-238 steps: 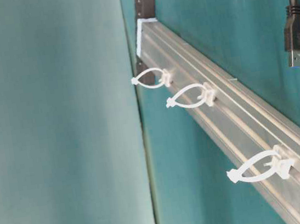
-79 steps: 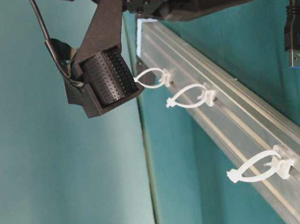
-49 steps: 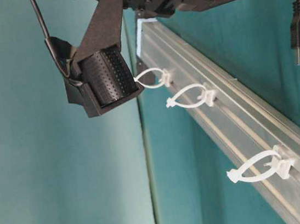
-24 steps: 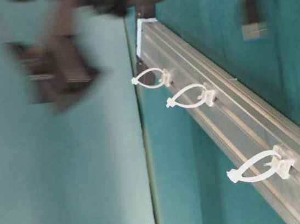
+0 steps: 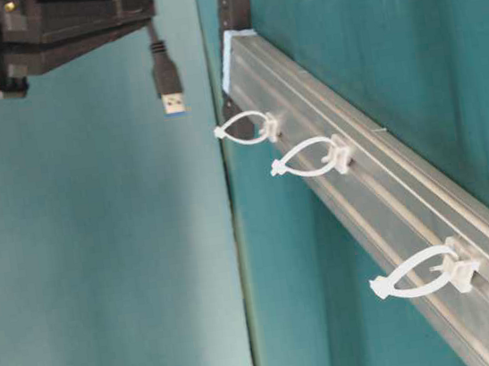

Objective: Pass the USB cable through three rings with both arms.
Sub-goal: 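Carry the plug with the right gripper to the first ring near the hub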

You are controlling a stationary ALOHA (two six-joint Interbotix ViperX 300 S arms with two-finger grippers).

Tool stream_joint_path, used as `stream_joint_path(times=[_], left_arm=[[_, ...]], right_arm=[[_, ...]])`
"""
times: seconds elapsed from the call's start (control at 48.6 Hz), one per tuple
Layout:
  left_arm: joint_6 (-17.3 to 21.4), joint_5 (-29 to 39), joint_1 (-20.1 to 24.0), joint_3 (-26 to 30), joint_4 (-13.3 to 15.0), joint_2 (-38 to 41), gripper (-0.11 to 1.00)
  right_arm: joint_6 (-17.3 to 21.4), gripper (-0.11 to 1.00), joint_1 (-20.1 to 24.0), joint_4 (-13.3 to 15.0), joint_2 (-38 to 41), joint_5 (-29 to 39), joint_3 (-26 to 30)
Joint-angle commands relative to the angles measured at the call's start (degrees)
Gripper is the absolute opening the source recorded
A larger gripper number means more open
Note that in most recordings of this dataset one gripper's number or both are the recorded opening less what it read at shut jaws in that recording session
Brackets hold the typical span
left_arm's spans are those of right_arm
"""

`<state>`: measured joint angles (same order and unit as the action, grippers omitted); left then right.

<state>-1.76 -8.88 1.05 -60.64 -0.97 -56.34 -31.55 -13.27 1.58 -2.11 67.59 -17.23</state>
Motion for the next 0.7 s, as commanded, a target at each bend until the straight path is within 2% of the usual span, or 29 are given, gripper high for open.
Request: stream_joint_path(times=[0.0,0.268,0.515,0.679], left_arm=[[-0.35,-0.18,0.09,0.79,-0.18,0.35,-0.01],[-0.44,-0.26,0.18,0.88,-0.18,0.18,-0.01],[-0.44,-0.44,0.09,1.41,-0.18,-0.18,-0.01],[-0.53,-0.35,-0.09,2.20,-0.18,-0.44,-0.01]], right_arm=[[-4.66,0.09,-2.90,0.09,-0.18,0.00,1.58],[-16.26,0.09,-12.30,0.09,-0.26,-4.92,1.85],[-23.29,0.09,-19.34,0.09,-0.09,-10.99,1.32],[-30.32,0.09,-23.03,0.09,1.32,-13.54,0.18]])
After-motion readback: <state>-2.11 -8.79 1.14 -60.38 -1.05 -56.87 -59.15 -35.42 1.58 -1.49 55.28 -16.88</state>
